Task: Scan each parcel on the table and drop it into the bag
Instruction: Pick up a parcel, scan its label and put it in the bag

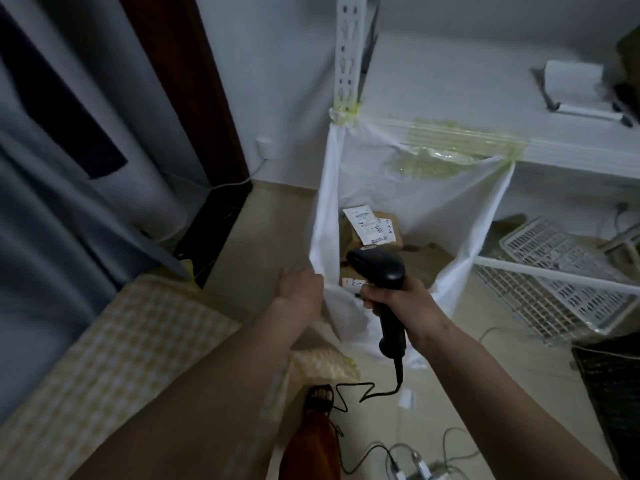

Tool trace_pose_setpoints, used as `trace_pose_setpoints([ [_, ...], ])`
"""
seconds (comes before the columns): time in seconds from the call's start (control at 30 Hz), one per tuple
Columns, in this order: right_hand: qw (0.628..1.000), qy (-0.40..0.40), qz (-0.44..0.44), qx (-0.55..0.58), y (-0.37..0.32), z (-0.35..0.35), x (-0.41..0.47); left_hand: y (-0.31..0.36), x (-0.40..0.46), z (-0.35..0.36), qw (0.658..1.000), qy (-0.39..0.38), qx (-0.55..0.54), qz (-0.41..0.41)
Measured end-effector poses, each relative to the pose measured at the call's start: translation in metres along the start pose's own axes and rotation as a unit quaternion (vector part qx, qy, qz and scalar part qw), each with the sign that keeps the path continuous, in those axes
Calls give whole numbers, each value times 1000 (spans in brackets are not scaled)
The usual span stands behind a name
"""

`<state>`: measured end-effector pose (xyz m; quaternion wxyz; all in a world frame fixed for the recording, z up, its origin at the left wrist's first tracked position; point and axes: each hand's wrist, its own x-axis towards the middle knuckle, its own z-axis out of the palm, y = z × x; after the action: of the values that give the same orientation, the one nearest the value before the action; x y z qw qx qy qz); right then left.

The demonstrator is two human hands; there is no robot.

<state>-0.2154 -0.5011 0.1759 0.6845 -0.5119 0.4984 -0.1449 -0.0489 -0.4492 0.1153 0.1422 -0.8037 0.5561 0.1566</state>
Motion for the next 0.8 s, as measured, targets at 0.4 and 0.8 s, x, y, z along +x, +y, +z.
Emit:
trace_pose_setpoints([
  [0.4,968,-242,5,-68,65,87,-147,-32,-289,111,937,-63,-190,-286],
  [0.8,893,-418,-26,-165,110,176,-239,-56,-452,162,861,-72,-234,-446],
])
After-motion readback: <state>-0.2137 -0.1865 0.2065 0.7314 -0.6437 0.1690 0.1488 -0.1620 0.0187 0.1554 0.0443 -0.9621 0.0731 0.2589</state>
